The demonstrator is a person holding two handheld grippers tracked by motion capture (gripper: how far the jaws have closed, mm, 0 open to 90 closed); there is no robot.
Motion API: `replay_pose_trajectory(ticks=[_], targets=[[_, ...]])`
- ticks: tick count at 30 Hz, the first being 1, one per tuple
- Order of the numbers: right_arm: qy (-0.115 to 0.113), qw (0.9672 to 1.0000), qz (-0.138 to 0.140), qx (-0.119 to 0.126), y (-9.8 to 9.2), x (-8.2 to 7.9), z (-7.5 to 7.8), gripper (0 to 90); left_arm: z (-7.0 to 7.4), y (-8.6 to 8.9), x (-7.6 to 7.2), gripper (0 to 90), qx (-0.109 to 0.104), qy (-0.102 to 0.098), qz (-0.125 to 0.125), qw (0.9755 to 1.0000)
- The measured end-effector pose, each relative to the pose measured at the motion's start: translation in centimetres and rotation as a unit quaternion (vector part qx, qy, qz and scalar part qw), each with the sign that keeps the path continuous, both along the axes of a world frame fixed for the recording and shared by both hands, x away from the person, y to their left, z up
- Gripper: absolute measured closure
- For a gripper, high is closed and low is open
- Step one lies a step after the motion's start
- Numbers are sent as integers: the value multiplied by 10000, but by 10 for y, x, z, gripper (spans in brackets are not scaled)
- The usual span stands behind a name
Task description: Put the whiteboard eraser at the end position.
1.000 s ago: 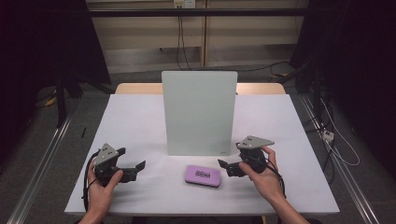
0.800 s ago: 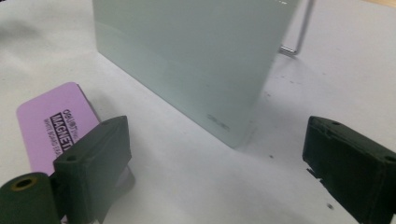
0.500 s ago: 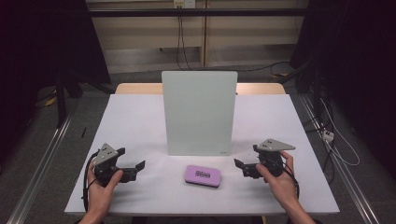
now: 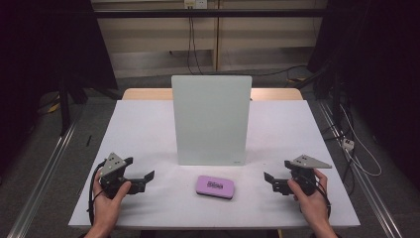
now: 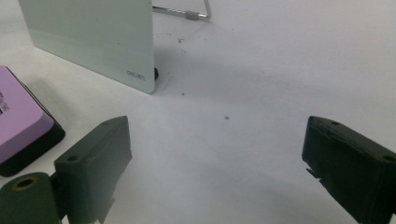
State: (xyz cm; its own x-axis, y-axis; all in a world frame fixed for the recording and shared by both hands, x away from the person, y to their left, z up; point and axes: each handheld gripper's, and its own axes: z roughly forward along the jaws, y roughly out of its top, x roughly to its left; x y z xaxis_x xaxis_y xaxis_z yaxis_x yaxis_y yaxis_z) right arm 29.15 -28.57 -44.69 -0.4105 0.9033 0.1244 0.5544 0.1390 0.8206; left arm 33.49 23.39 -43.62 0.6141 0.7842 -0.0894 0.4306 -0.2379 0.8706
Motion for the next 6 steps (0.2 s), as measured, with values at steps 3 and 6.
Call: replay_pose_trajectory(ticks=[3, 6], targets=[[-77, 10000, -31, 30, -3, -4, 1, 84, 0, 0, 0, 52, 3, -10, 15, 10000], [-118, 9999, -37, 18, -4, -5, 2, 84, -1, -2, 2, 52, 111, 24, -83, 9999]])
